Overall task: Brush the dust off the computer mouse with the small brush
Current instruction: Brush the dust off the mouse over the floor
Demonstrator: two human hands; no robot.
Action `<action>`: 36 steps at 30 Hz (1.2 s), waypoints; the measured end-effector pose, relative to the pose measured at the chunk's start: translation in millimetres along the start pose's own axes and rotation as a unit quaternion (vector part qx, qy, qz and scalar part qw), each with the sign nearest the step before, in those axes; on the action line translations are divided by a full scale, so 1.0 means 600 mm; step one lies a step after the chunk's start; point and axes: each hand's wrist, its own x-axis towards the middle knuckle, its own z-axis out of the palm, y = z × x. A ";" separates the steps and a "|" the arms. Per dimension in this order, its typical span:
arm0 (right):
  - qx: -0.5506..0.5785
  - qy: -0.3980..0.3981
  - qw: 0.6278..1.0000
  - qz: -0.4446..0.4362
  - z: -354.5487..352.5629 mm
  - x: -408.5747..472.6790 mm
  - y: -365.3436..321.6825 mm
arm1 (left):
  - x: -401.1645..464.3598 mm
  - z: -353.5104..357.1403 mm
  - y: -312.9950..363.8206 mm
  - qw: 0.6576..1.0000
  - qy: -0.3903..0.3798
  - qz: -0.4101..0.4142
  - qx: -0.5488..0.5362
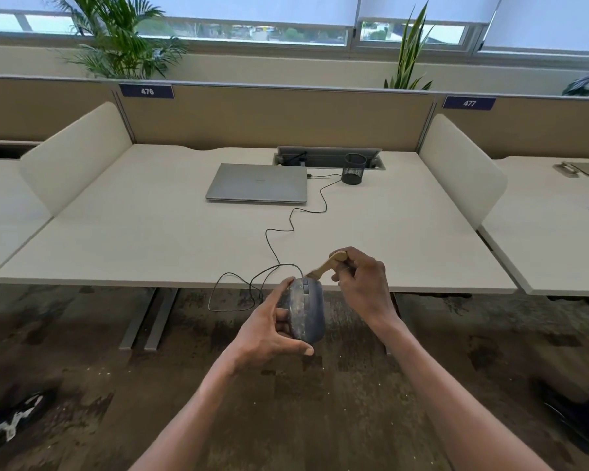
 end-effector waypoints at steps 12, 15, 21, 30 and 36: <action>0.305 -0.048 0.912 0.271 0.011 0.002 -0.001 | -0.002 0.002 0.021 0.999 -0.034 -0.011 -0.033; 0.321 -0.058 0.904 0.276 0.013 -0.002 0.003 | -0.002 0.006 0.022 0.999 -0.034 -0.017 -0.039; 0.312 -0.072 0.910 0.264 0.022 -0.006 0.022 | 0.000 0.009 0.019 0.997 -0.041 -0.024 -0.053; 0.300 -0.051 0.916 0.262 0.025 -0.005 0.042 | -0.009 0.038 0.017 0.992 0.017 -0.030 -0.122; 0.277 -0.030 0.922 0.270 0.035 -0.011 0.048 | -0.022 0.073 0.028 0.995 0.084 -0.025 -0.040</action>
